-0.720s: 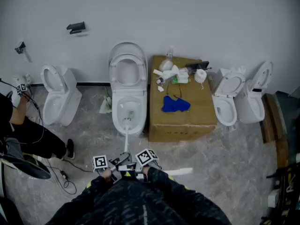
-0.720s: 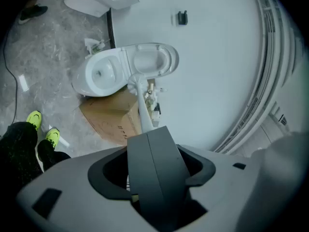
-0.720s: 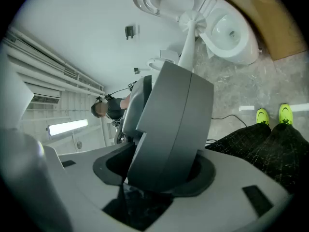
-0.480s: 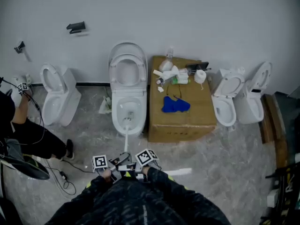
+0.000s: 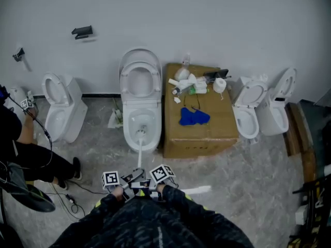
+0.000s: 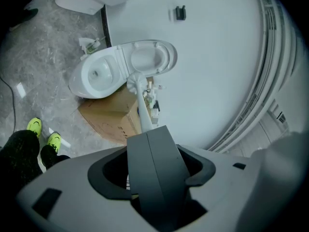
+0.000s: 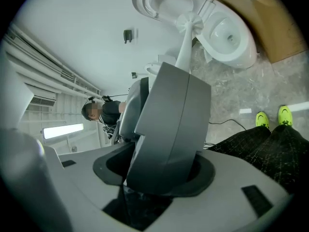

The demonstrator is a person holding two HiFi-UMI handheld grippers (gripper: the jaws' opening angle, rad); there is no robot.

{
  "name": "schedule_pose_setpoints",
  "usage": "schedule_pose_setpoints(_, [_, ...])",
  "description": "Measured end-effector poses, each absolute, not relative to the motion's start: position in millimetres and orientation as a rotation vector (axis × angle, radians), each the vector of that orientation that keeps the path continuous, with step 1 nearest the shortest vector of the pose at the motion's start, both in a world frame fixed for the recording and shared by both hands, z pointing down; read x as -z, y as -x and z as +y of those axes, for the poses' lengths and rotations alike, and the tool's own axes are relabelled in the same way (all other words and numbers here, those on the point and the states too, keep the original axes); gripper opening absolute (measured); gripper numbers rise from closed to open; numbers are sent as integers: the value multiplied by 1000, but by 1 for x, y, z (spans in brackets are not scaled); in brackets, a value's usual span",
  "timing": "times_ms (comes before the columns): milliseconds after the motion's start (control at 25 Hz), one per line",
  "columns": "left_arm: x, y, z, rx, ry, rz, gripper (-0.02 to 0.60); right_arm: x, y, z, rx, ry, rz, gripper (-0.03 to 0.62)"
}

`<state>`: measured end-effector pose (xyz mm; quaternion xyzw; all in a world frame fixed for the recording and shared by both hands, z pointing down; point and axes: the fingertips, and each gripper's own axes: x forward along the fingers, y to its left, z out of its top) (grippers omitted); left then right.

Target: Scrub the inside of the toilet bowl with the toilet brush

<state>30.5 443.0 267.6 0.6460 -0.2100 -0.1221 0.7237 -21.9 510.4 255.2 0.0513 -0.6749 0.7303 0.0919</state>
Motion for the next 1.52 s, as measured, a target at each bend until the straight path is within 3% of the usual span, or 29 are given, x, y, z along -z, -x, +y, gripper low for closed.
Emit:
schedule_pose_setpoints(880, [-259,-1,403,308,-1516,-338,284,-255,46,464,-2031,-156,-2046,215])
schedule_pose_setpoints(1520, [-271,-27,279,300,-1456,-316,298,-268,23,342,-2053,-55,-1968,209])
